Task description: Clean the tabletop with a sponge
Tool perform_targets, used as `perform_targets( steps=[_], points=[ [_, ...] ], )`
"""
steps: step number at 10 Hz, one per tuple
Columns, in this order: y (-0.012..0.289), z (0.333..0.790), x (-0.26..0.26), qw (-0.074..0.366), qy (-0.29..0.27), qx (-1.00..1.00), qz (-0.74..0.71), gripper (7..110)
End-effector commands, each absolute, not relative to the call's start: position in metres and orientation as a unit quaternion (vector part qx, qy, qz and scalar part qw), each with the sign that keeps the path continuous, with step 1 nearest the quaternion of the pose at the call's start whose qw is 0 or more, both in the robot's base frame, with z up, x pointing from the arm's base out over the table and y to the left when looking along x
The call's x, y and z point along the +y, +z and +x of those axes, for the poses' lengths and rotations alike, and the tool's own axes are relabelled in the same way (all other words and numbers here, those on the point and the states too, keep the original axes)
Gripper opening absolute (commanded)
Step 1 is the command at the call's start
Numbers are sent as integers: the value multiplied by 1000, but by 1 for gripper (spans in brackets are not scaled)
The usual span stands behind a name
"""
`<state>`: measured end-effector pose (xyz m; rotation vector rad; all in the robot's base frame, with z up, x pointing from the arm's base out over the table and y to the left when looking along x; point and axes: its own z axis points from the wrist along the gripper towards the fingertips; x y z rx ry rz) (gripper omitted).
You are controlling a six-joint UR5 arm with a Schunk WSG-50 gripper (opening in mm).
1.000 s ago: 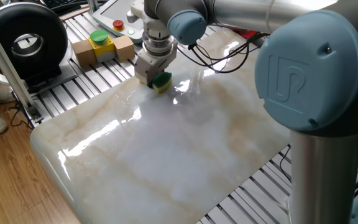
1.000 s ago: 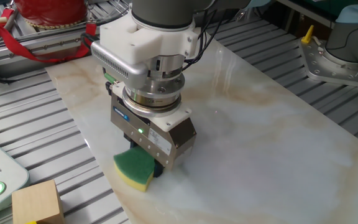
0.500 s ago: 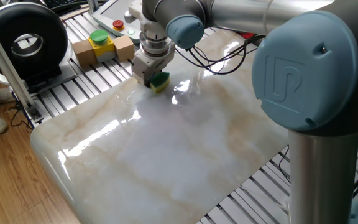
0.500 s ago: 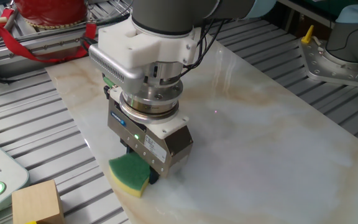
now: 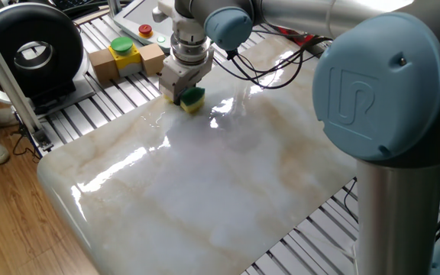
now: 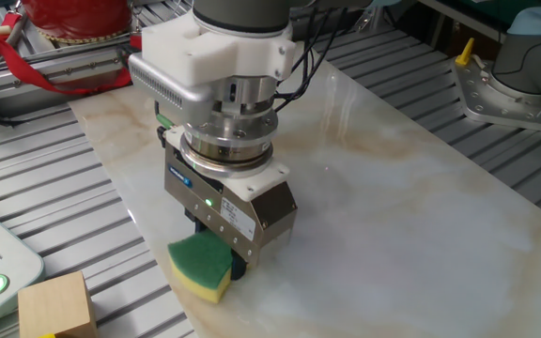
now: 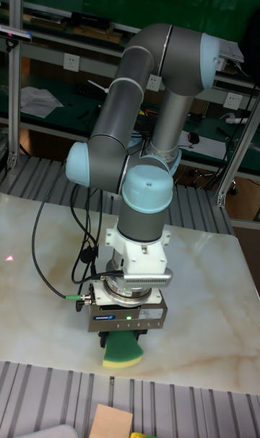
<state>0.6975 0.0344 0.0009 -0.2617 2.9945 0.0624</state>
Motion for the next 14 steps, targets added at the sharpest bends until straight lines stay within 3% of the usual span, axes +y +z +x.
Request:
perform_targets(
  steps=[1, 5, 9, 14],
  points=[
    [2, 702, 43, 68, 32, 994, -75, 7],
    [2, 704, 42, 68, 32, 995, -68, 7],
    [-7, 713, 24, 77, -13, 994, -76, 7],
    [-8, 713, 36, 72, 1, 995, -69, 7]
  ],
)
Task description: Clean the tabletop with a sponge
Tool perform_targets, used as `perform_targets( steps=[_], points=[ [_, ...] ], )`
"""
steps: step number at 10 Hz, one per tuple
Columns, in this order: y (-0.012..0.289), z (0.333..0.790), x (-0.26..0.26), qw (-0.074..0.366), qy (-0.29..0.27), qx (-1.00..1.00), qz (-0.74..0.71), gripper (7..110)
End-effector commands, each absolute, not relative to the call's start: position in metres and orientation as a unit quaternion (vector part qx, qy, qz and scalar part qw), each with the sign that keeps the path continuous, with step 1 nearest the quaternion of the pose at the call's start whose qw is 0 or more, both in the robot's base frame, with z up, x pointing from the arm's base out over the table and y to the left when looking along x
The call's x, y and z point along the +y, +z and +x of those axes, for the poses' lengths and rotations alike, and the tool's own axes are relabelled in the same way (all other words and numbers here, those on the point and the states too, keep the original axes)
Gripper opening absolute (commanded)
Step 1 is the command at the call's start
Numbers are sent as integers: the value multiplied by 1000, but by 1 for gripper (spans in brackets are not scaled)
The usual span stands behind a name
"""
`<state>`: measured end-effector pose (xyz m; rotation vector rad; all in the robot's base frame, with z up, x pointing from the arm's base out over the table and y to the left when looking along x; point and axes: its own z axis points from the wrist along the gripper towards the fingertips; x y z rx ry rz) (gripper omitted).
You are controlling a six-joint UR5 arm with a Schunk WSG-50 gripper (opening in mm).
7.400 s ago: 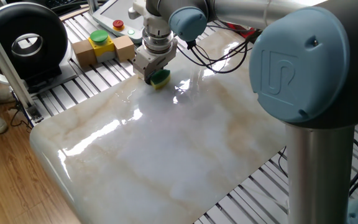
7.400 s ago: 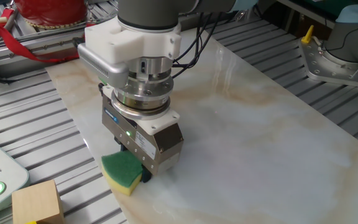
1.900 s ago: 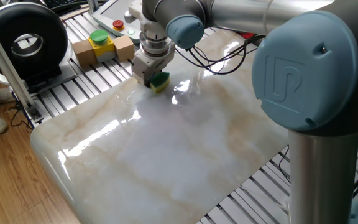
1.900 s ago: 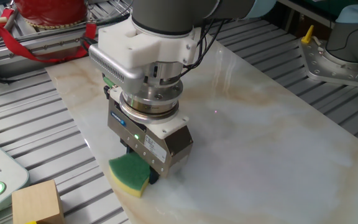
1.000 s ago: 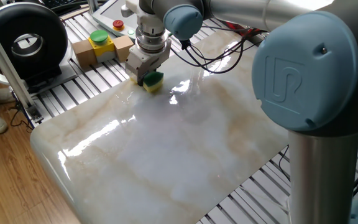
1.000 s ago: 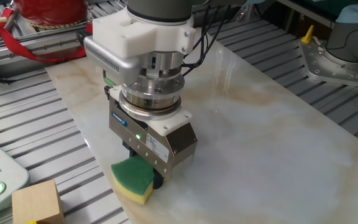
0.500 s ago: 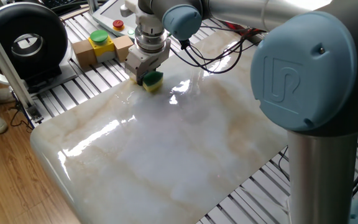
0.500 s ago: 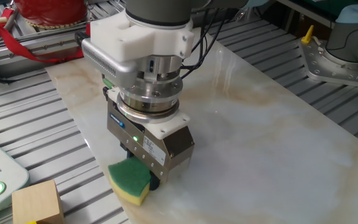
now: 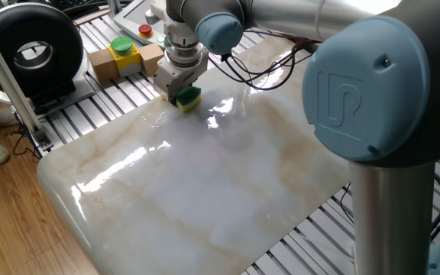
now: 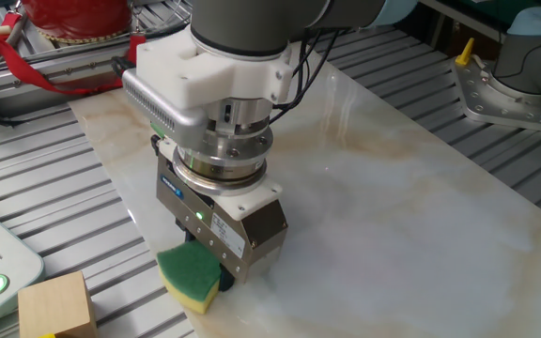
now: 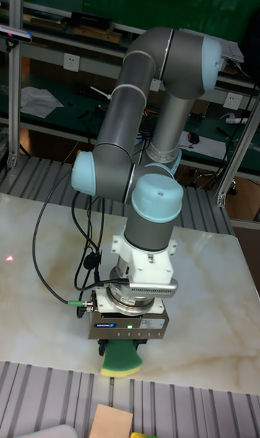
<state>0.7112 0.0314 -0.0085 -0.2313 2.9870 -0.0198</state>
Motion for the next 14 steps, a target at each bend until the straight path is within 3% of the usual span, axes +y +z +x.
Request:
perform_targets(
  steps=[1, 14],
  points=[
    [-8, 713, 38, 72, 4, 995, -67, 7],
    [-12, 716, 53, 68, 2, 996, -55, 7]
  ],
)
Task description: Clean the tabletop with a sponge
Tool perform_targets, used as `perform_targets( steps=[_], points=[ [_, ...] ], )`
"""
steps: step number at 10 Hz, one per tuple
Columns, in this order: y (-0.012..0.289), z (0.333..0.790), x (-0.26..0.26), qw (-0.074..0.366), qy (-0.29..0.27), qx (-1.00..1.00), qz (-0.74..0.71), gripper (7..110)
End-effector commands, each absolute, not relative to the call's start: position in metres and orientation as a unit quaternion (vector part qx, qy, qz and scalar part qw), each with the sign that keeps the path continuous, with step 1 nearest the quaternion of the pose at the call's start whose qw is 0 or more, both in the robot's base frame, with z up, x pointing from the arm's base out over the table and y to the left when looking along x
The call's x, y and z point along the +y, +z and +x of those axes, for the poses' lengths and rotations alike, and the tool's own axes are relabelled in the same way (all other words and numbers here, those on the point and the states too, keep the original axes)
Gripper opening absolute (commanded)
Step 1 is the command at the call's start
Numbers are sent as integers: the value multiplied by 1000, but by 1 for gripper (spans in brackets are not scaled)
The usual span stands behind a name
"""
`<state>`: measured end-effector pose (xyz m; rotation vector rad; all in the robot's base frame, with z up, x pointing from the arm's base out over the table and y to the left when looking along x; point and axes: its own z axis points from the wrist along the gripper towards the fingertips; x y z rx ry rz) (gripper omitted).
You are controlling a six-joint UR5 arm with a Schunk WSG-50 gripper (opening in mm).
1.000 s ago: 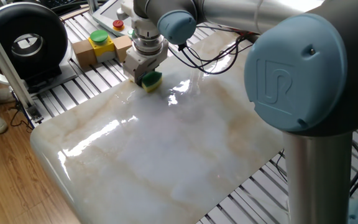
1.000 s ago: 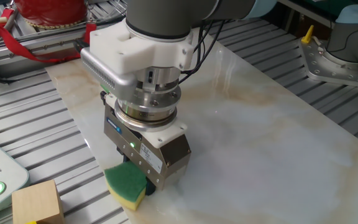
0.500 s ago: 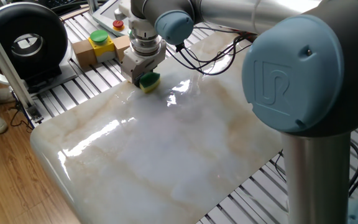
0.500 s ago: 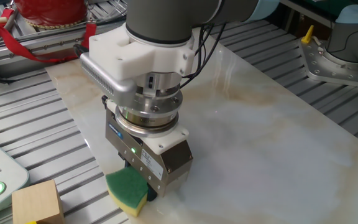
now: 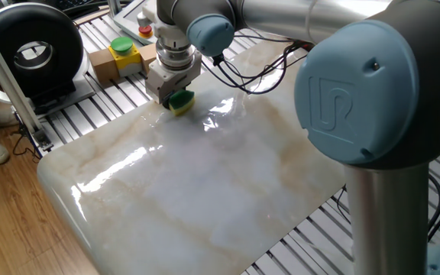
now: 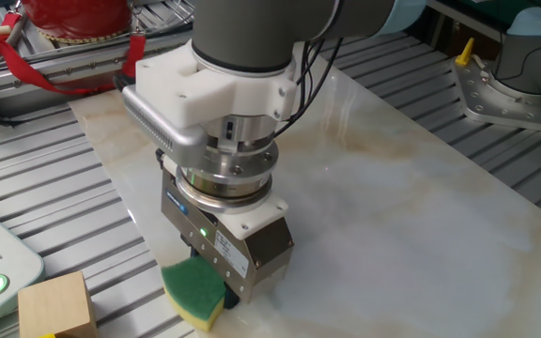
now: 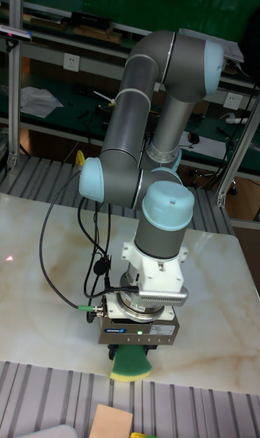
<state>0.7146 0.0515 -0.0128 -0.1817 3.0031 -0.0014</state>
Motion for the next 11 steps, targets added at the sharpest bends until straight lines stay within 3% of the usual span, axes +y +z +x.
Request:
perform_targets(
  steps=[1, 11],
  points=[
    [-12, 716, 53, 68, 1, 996, -53, 7],
    [-14, 716, 73, 67, -4, 997, -32, 7]
  ],
)
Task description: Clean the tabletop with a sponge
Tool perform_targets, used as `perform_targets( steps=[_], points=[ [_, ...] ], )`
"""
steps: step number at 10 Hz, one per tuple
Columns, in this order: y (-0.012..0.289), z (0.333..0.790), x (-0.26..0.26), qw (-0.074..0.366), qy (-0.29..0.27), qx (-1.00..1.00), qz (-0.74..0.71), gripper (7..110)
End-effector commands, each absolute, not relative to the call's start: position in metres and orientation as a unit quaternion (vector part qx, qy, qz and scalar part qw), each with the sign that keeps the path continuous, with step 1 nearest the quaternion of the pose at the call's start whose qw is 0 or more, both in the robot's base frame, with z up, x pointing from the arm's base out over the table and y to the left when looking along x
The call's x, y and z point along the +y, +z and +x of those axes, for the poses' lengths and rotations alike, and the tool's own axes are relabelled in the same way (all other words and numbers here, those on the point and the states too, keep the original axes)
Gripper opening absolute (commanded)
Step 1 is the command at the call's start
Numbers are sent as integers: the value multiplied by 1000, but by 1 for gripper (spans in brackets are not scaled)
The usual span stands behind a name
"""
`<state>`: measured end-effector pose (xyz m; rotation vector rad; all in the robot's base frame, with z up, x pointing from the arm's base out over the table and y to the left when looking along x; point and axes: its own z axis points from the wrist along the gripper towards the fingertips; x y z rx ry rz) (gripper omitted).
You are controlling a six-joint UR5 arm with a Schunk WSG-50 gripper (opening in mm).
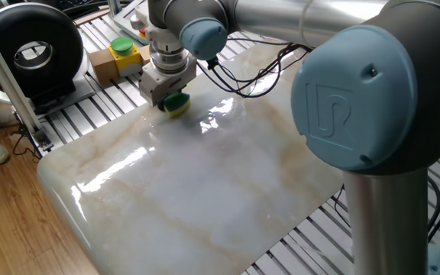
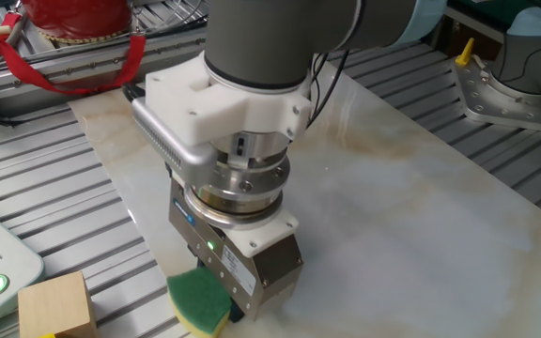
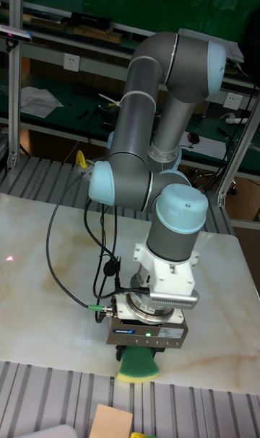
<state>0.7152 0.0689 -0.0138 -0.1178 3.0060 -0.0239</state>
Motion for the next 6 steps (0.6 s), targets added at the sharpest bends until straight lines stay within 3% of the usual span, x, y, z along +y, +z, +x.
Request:
perform_targets(
  steps=[1, 6],
  points=[
    [-13, 716, 73, 67, -4, 997, -31, 7],
    [-13, 716, 79, 66, 0, 997, -28, 7]
  ],
)
